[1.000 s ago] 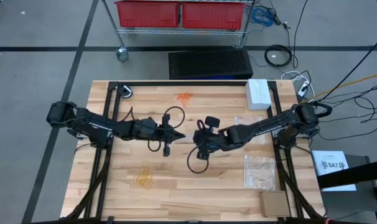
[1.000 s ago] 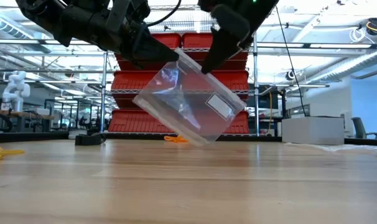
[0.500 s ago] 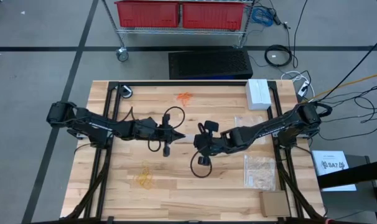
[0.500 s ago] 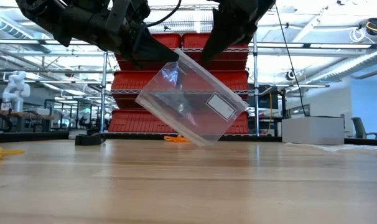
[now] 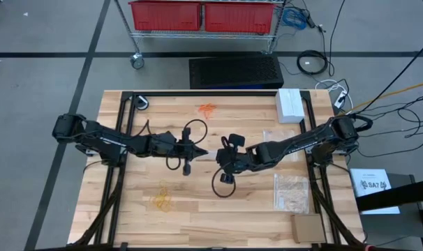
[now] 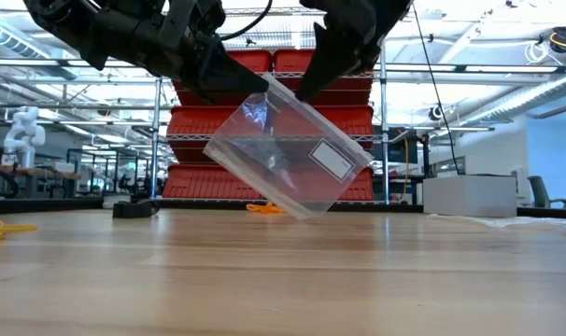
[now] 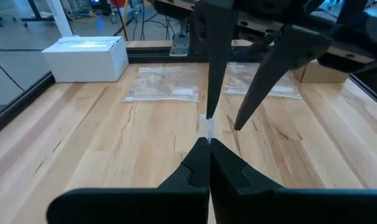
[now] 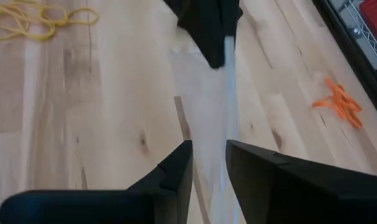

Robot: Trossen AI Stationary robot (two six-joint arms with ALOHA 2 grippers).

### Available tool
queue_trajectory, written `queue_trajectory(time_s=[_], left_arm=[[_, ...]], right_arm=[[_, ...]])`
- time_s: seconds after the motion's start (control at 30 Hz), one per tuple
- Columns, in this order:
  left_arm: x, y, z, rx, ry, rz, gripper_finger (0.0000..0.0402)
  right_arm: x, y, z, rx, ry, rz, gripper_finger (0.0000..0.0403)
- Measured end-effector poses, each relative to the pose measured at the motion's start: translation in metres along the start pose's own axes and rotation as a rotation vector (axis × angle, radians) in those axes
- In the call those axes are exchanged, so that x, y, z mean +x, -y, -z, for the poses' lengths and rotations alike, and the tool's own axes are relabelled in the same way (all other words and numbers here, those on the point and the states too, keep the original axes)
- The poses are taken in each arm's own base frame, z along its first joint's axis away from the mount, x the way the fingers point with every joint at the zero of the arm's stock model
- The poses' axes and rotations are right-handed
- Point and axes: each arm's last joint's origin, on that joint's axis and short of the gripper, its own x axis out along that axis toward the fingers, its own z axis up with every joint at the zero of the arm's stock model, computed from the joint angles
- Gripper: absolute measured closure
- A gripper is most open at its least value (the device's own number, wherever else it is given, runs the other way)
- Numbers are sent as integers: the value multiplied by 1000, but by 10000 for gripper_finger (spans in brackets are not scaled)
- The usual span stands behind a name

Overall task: Sort rubber bands
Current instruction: Open the top right zip bag

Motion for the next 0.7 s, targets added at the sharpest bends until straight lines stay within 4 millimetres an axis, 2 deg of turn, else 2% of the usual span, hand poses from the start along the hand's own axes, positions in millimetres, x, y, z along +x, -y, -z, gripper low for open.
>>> queue_trajectory(time_s=[0.43, 0.63, 0.7], left_arm=[[0, 0, 0, 2, 5, 0, 402], [0, 0, 0, 2, -3, 13, 402], [0, 2, 1, -4, -9, 54, 401]], right_arm=[[32, 3, 8, -23, -68, 13, 318], [18, -2, 6, -62, -49, 17, 392], [13, -2, 5, -71, -35, 23, 396]])
